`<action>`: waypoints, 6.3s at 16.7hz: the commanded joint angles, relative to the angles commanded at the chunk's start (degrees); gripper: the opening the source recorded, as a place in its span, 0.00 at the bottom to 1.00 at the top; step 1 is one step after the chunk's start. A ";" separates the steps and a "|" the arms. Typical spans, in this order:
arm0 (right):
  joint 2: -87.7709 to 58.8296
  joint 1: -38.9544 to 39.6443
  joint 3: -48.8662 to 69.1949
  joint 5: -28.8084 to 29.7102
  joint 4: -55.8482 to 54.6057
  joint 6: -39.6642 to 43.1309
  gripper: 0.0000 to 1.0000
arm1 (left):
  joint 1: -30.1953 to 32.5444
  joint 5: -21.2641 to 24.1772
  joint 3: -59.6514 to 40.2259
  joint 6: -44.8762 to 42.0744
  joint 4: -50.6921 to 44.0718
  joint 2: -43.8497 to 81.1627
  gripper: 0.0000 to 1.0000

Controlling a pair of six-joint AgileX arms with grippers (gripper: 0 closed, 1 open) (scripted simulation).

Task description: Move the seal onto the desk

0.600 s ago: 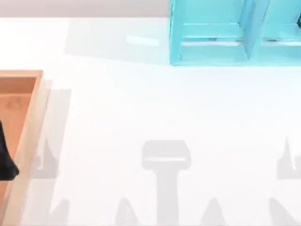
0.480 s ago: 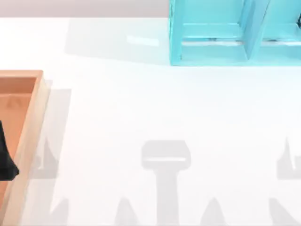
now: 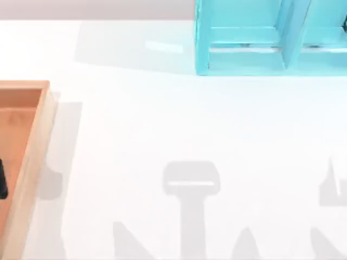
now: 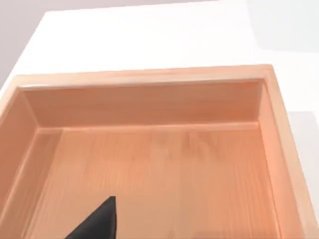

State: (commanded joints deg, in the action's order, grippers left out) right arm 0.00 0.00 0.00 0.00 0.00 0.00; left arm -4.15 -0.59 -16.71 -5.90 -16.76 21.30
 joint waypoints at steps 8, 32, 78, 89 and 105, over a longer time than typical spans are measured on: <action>0.00 0.00 0.00 0.00 0.00 0.00 1.00 | -8.19 -1.63 -30.00 -9.84 -29.05 40.33 1.00; 0.00 0.00 0.00 0.00 0.00 0.00 1.00 | -15.31 0.45 -47.25 -14.91 -39.08 76.85 1.00; 0.00 0.00 0.00 0.00 0.00 0.00 1.00 | 13.07 0.25 -61.56 13.99 -58.00 67.02 0.00; 0.00 0.00 0.00 0.00 0.00 0.00 1.00 | 17.67 0.44 -64.44 18.18 -62.51 69.89 0.00; 0.00 0.00 0.00 0.00 0.00 0.00 1.00 | 47.45 0.85 -93.29 47.43 -52.47 109.28 0.00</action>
State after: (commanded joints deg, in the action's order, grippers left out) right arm 0.00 0.00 0.00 0.00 0.00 0.00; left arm 43.30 0.26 -110.00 41.53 -69.23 130.57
